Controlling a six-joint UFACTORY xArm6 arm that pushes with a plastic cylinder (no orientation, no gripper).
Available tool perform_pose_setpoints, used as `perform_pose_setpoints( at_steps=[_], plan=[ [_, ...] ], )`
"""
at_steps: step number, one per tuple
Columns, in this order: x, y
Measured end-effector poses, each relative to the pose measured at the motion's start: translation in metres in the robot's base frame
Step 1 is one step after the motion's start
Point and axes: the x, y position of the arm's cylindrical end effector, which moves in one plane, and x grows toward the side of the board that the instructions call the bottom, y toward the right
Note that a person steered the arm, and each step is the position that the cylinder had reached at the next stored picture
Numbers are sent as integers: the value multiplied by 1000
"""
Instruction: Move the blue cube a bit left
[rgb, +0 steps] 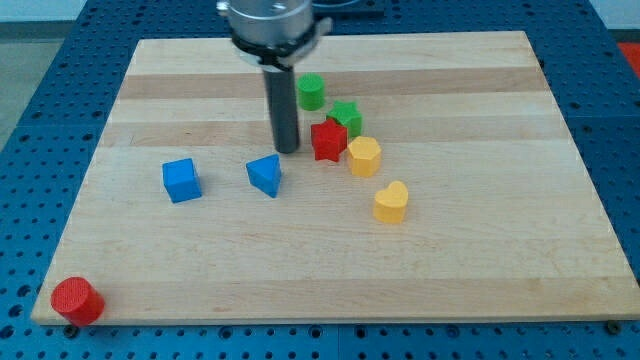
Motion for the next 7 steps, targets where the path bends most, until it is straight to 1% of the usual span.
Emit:
perform_pose_setpoints(
  at_steps=[2,3,5,6,7],
  plan=[
    [0,-84],
    [8,-112],
    [58,-149],
    [69,-158],
    [29,-153]
  ],
)
